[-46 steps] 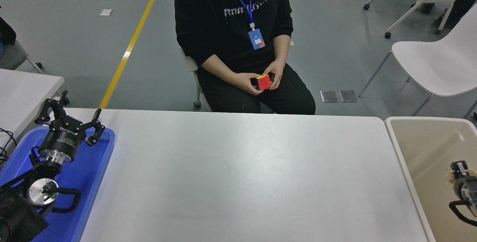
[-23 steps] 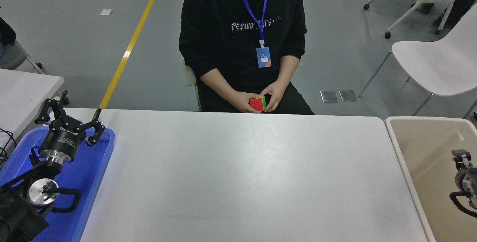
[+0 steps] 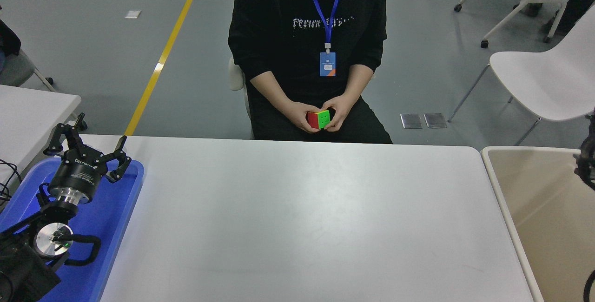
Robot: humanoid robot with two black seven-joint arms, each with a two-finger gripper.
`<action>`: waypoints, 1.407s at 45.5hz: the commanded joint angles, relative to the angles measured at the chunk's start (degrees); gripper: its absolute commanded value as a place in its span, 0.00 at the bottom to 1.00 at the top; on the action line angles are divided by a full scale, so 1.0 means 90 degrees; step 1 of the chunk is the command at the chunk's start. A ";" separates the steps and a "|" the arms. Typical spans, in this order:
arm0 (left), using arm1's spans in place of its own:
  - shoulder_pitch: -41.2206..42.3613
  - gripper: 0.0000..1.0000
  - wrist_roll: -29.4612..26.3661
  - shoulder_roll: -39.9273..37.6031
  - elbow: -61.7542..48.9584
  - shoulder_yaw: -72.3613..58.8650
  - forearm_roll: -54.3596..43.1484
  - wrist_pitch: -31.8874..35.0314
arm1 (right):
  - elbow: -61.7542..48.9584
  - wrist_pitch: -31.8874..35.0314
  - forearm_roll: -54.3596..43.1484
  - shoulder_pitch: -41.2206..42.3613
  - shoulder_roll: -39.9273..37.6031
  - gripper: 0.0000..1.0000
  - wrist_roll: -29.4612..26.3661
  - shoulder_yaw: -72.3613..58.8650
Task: Clean the table surface
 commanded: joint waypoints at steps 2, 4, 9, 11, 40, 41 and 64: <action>0.0001 1.00 0.0001 -0.0007 0.0000 0.0000 -0.0009 0.0000 | 0.1288 0.0002 0.0002 0.0333 -0.0475 0.98 0.0927 0.1462; 0.0001 1.00 0.0001 -0.0007 0.0000 0.0000 0.0001 0.0000 | 0.1425 0.0002 -0.0008 0.0333 -0.0514 0.98 0.1025 0.1599; 0.0001 1.00 0.0001 0.0003 0.0000 0.0000 0.0001 0.0000 | 0.1485 0.0002 -0.0008 0.0421 -0.0524 0.98 0.1152 0.1727; 0.0001 1.00 0.0001 0.0003 0.0000 0.0000 0.0001 0.0000 | 0.1475 0.0002 -0.0008 0.0499 -0.0524 0.98 0.1191 0.1727; 0.0001 1.00 0.0001 0.0003 0.0000 0.0000 0.0001 0.0000 | 0.2852 0.0304 -0.0105 0.0002 -0.0056 0.98 0.1611 0.2800; 0.0001 1.00 0.0001 0.0003 0.0000 0.0000 0.0001 0.0000 | 0.2862 0.0363 -0.0105 -0.0057 -0.0017 0.98 0.1641 0.2830; 0.0001 1.00 0.0001 0.0003 0.0000 0.0000 0.0001 0.0000 | 0.2881 0.1047 -0.0652 -0.1883 0.0794 0.98 0.2305 0.2937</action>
